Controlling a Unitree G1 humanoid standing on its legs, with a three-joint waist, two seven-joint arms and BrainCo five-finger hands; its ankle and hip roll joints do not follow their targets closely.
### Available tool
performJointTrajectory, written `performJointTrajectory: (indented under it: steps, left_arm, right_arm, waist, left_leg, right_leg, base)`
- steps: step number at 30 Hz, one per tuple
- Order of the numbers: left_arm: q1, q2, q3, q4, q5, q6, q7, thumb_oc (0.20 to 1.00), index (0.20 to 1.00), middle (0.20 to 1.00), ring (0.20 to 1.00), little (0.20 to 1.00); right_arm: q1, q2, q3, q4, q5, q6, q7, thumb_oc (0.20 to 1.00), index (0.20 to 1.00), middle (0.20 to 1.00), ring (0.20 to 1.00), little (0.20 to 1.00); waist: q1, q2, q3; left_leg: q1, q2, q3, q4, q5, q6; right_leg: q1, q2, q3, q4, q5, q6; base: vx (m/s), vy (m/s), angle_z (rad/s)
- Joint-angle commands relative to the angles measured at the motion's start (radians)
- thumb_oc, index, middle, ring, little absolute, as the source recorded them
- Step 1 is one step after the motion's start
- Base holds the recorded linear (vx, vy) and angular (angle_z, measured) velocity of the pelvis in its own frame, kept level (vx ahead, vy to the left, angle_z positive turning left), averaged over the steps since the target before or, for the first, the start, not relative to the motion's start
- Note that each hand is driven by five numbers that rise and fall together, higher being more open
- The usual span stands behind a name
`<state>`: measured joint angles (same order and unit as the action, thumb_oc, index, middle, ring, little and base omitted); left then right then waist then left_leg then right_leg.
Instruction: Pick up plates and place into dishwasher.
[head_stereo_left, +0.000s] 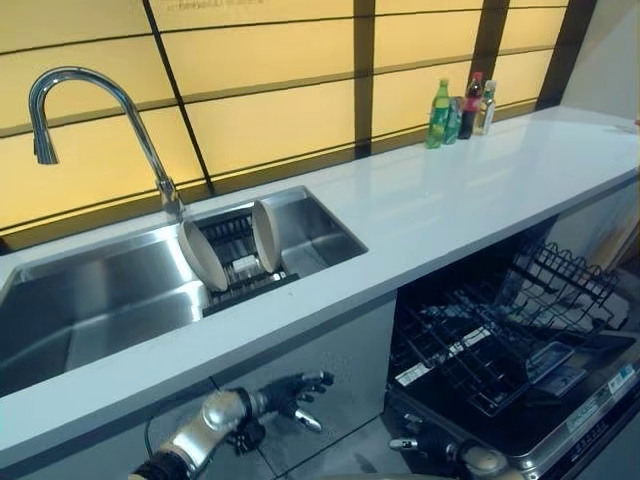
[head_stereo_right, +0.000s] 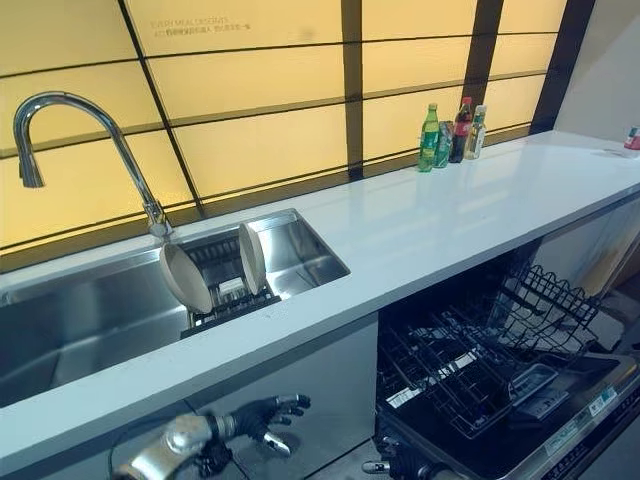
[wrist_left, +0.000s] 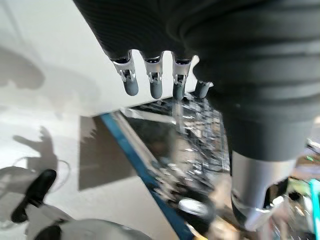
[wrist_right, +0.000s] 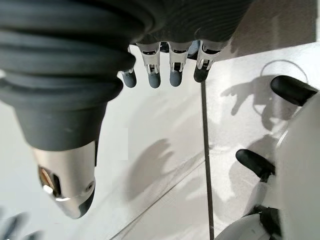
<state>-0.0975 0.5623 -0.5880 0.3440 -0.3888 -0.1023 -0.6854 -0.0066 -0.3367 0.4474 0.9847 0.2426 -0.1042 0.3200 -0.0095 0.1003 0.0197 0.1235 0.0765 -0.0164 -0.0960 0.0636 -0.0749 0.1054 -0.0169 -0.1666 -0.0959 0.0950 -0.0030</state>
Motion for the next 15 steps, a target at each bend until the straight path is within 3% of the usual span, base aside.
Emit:
performJointTrajectory:
  steps: [1,4,6,8,12,15]
  left_arm:
    - [-0.108,-0.002,0.107,-0.175,-0.302,0.107,-0.19,1.0,1.0,1.0,1.0,1.0]
    - [-0.081,-0.02,0.236,-0.316,-0.482,0.116,-0.262,1.0,1.0,1.0,1.0,1.0]
    - [-0.077,-0.029,0.311,-0.368,-0.554,0.071,-0.269,1.0,1.0,1.0,1.0,1.0]
    - [-0.091,-0.032,0.381,-0.414,-0.601,0.064,-0.252,1.0,1.0,1.0,1.0,1.0]
    - [-0.154,-0.025,0.534,-0.523,-0.698,0.053,-0.158,1.0,1.0,1.0,1.0,1.0]
    - [-0.209,0.015,0.619,-0.529,-0.71,-0.006,-0.055,1.0,1.0,1.0,1.0,1.0]
  right_arm:
    - [-0.064,0.039,0.008,-0.031,0.0,-0.036,0.002,1.0,1.0,1.0,1.0,1.0]
    - [-0.028,0.047,-0.012,-0.098,0.017,-0.021,-0.003,1.0,1.0,1.0,1.0,1.0]
    - [-0.01,0.052,-0.02,-0.122,0.007,-0.023,-0.001,1.0,1.0,1.0,1.0,1.0]
    - [0.005,0.061,-0.019,-0.124,-0.004,-0.029,-0.006,1.0,1.0,1.0,1.0,1.0]
    - [0.026,0.087,-0.015,-0.083,-0.021,-0.045,-0.026,1.0,1.0,1.0,1.0,1.0]
    - [0.032,0.097,-0.009,-0.071,-0.028,-0.044,-0.035,1.0,1.0,1.0,1.0,1.0]
  waist:
    - [0.021,-0.037,0.083]
    - [0.034,-0.043,0.073]
    - [0.041,-0.048,0.069]
    - [0.046,-0.052,0.064]
    - [0.06,-0.061,0.051]
    - [0.066,-0.061,0.045]
  left_leg:
    - [-0.003,-0.129,0.01,0.009,-0.061,0.086]
    - [-0.003,-0.128,0.003,0.009,-0.064,0.085]
    - [-0.003,-0.127,-0.002,0.009,-0.067,0.083]
    - [-0.005,-0.128,-0.007,0.009,-0.066,0.081]
    - [-0.003,-0.125,-0.016,0.009,-0.069,0.075]
    - [-0.002,-0.122,-0.02,0.009,-0.067,0.07]
  right_leg:
    - [0.023,-0.051,-0.006,0.01,-0.048,0.079]
    - [0.027,-0.054,-0.011,0.009,-0.049,0.076]
    - [0.03,-0.054,-0.014,0.009,-0.052,0.074]
    - [0.032,-0.056,-0.017,0.009,-0.055,0.074]
    - [0.042,-0.056,-0.028,0.009,-0.068,0.073]
    - [0.048,-0.053,-0.035,0.009,-0.073,0.071]
  base:
    - [0.0,-0.013,0.13]
    - [0.02,-0.023,0.09]
    - [0.01,-0.032,0.03]
    - [0.02,-0.039,0.08]
    - [0.04,-0.042,0.18]
    - [0.03,-0.034,0.09]
